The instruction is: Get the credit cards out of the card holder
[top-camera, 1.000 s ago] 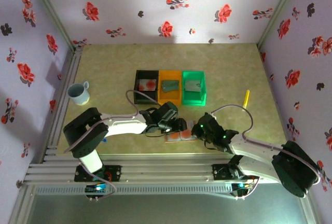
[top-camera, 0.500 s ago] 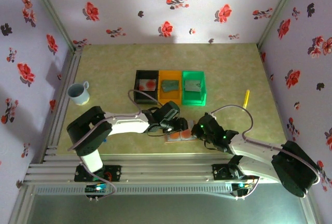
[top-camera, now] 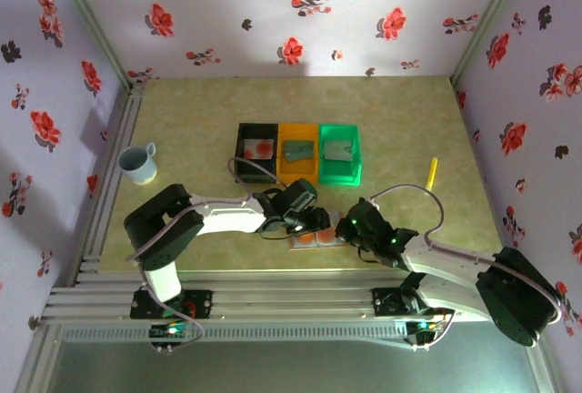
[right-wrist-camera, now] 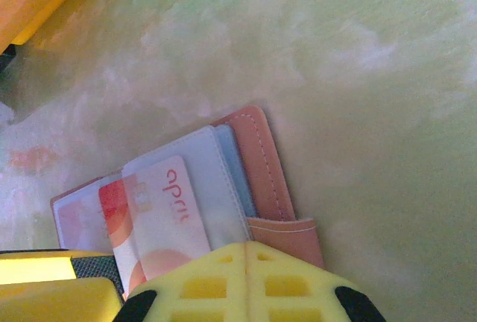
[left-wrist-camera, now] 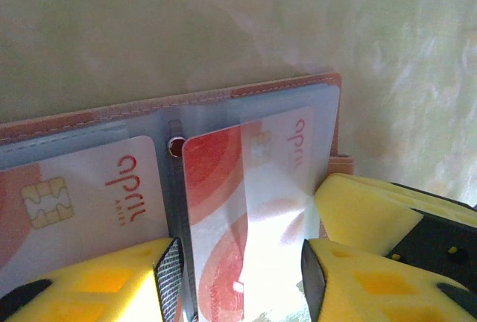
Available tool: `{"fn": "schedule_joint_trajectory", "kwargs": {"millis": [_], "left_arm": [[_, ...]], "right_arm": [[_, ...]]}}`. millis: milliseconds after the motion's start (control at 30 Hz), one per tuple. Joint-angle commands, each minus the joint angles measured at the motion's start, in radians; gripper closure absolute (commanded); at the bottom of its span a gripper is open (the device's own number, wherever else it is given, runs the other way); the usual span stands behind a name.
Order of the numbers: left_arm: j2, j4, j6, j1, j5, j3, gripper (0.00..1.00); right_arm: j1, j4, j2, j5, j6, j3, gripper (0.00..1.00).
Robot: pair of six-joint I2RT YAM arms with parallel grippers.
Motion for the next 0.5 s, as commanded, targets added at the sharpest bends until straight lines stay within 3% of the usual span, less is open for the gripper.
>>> {"fn": "schedule_joint_trajectory", "kwargs": {"millis": [0,467], "left_arm": [[0.017,-0.024,0.022,-0.007,-0.026,0.027,0.53],[0.03,-0.03,0.025,-0.014,-0.034,0.04,0.53]], "right_arm": [[-0.008,-0.064,0.005,0.011,0.011,-0.032,1.0],[-0.008,-0.064,0.003,0.011,0.012,-0.034,1.0]]}}
